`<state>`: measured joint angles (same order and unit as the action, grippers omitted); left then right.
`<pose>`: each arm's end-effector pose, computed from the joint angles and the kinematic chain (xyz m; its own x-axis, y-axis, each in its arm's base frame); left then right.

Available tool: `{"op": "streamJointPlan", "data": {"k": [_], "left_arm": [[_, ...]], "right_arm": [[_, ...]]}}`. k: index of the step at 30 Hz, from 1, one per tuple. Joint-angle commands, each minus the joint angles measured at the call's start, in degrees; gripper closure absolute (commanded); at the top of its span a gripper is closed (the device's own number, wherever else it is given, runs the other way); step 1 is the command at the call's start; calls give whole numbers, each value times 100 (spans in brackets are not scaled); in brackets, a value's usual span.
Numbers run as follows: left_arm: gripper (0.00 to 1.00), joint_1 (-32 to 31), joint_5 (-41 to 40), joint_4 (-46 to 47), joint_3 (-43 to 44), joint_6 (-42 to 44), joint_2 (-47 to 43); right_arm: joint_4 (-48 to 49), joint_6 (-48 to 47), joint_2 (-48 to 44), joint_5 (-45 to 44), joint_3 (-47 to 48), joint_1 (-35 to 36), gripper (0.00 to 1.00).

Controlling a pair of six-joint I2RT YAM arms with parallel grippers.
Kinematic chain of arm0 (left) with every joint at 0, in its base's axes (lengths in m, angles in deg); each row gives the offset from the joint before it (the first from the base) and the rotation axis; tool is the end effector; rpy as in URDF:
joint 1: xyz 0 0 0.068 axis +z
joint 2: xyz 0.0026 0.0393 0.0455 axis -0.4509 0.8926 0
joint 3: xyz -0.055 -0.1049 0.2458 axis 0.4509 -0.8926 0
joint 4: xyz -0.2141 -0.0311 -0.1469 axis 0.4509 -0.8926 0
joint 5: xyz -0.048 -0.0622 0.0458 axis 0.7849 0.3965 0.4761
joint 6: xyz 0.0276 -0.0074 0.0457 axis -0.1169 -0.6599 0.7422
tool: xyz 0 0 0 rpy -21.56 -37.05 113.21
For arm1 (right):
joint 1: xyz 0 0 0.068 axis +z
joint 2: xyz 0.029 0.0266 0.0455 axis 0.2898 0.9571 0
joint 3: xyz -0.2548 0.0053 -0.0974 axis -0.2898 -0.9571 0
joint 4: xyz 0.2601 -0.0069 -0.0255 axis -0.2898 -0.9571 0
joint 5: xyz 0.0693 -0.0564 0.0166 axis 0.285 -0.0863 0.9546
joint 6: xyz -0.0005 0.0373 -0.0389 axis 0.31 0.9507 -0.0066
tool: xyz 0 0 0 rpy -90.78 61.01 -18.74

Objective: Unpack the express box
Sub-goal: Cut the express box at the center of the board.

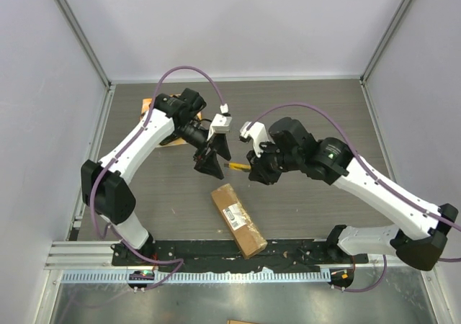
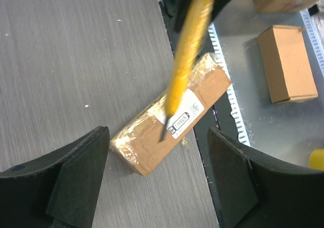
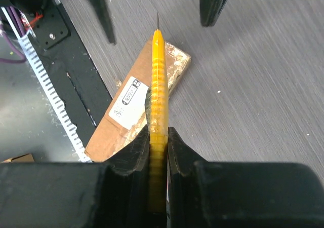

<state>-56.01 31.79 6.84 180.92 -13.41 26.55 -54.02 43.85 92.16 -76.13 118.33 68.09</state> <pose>0.2525 -0.1779 0.3319 -0.1759 0.5176 -0.8374 0.9098 -0.2393 -0.3391 0.1474 0.1959 0.3731 -0.4068 -0.5736 -0.7109 -0.8756 0.4668 0.1243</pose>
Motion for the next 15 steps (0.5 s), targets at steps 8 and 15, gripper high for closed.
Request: {"op": "streamJointPlan", "data": {"k": [8, 15], "left_arm": [[16, 232, 266, -1870, 243, -59, 6], [33, -5, 108, -1870, 85, -32, -214]], "right_arm": [[820, 220, -467, 164, -250, -27, 99], [837, 97, -335, 295, -171, -123, 99]]}}
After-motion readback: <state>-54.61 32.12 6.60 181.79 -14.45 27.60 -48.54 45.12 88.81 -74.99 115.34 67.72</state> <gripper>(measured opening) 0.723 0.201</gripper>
